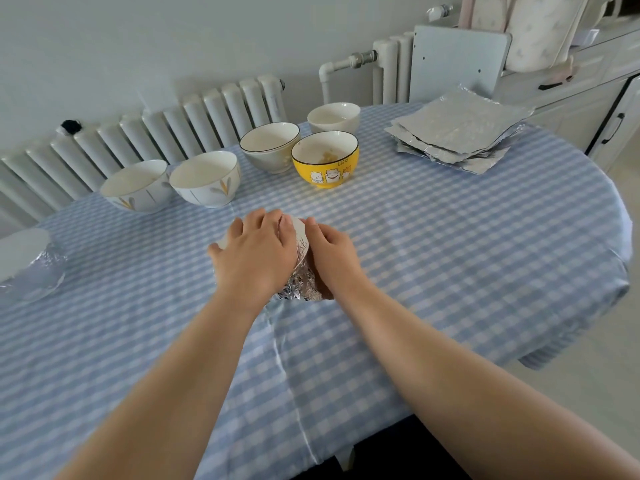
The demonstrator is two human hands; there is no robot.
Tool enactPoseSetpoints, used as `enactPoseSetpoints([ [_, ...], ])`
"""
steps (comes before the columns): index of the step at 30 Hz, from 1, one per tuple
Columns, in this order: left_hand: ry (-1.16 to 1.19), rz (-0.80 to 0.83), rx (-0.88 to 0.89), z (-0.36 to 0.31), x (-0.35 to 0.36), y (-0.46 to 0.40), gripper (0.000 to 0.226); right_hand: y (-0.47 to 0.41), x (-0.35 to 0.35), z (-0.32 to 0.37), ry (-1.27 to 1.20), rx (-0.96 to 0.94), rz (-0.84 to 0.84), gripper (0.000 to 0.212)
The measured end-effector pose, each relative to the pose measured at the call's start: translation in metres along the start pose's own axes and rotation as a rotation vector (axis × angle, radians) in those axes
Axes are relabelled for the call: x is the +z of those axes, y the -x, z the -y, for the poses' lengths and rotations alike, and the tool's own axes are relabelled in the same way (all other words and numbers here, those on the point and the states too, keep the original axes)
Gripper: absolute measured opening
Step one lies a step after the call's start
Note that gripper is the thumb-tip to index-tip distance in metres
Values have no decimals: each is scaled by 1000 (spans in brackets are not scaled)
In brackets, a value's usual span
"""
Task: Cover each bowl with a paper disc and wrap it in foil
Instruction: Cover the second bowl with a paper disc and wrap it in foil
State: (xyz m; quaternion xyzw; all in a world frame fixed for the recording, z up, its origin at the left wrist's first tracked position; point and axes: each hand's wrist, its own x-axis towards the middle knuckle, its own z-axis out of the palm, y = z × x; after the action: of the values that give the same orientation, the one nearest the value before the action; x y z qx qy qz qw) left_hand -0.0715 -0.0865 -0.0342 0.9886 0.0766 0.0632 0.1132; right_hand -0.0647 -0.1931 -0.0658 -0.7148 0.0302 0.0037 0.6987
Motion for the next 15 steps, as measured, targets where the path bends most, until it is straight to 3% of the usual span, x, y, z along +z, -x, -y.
enactPoseSetpoints([
  [5,-26,77,23,-1,-7,1,54,4,4,-12,-23,0,-92,33],
  [10,-124,231,172,20,-23,-5,64,3,0,-12,-37,-18,-100,34],
  [15,-110,112,272,32,-9,4,91,1,2,-12,-104,53,-89,35],
])
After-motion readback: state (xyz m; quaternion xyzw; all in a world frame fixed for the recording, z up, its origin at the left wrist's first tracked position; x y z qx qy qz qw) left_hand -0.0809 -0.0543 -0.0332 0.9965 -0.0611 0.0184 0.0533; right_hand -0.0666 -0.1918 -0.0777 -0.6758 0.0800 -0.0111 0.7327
